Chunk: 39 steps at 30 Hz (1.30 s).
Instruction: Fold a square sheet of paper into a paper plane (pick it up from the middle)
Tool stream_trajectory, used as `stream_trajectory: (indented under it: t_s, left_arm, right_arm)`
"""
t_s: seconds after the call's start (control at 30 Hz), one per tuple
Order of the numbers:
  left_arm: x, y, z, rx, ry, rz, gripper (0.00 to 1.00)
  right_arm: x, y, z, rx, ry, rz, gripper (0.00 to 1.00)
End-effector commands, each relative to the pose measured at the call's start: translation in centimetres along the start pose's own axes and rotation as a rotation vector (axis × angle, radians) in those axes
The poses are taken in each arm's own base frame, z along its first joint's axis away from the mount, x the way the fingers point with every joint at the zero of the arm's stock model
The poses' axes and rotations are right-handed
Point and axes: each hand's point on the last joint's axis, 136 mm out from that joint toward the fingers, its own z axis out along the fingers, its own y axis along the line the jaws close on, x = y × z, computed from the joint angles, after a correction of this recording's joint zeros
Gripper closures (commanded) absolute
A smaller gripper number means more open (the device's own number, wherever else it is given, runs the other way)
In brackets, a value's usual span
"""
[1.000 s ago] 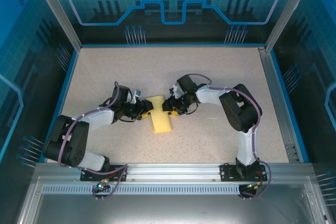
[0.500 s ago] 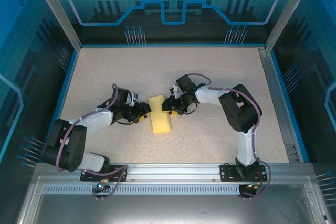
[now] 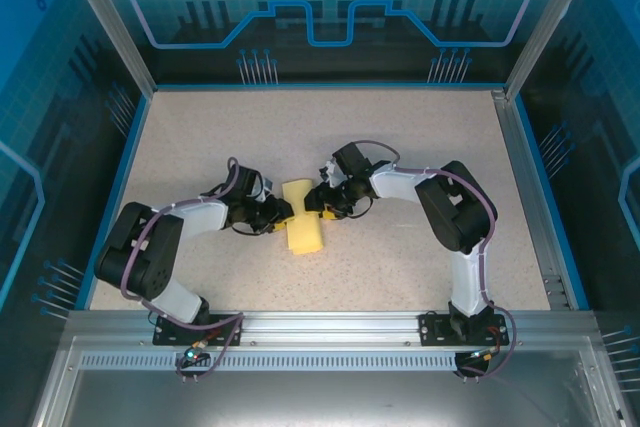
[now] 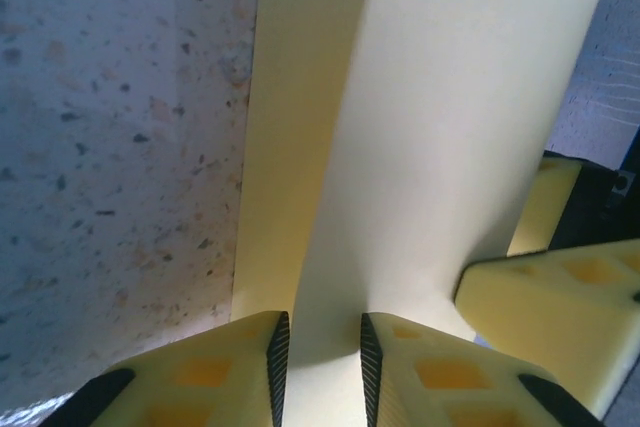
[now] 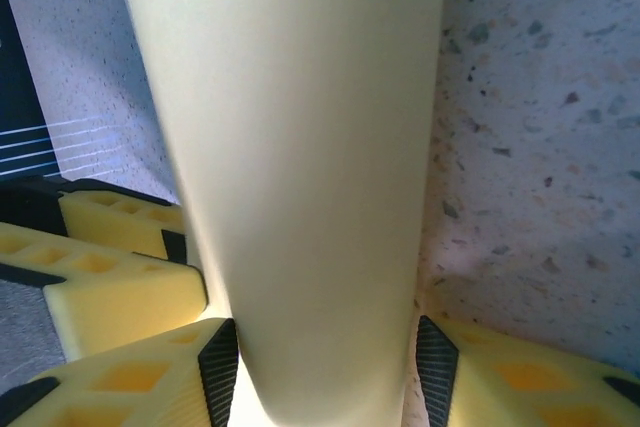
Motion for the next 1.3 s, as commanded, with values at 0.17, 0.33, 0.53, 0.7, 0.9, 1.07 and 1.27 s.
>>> stream_trajectory:
  t_s: [0.17, 0.33, 0.53, 0.7, 0.9, 1.07, 1.27]
  left_arm:
    - [-0.5, -0.6, 0.4, 0.006, 0.000, 0.006, 0.73]
    - [-0.4, -0.9, 0.0, 0.012, -0.013, 0.014, 0.69]
    - [-0.6, -1.8, -1.7, 0.025, -0.068, 0.051, 0.56]
    - [-0.6, -2.8, -2.6, 0.043, -0.097, 0.078, 0.50]
    - [-0.4, -3.9, -2.6, 0.048, -0.095, 0.113, 0.49]
    - [-0.4, -3.3, -2.1, 0.020, -0.092, 0.092, 0.49]
    - [-0.1, -4.8, -1.9, 0.109, -0.075, 0.081, 0.37]
  right_arm:
    - [1.0, 0.8, 1.1, -0.032, 0.057, -0.036, 0.48]
    - [1.0, 0.2, 1.3, 0.012, 0.057, -0.025, 0.57]
    - [0.1, 0.0, -0.4, 0.043, -0.011, -0.016, 0.63]
    - [-0.2, -1.4, -2.6, 0.052, -0.079, 0.025, 0.63]
    - [0.6, -2.8, -3.8, 0.040, -0.081, 0.047, 0.60]
    - [1.0, -1.2, -2.7, -0.006, -0.033, 0.003, 0.57]
    - [0.8, -0.7, -1.4, 0.002, -0.014, 0.000, 0.54]
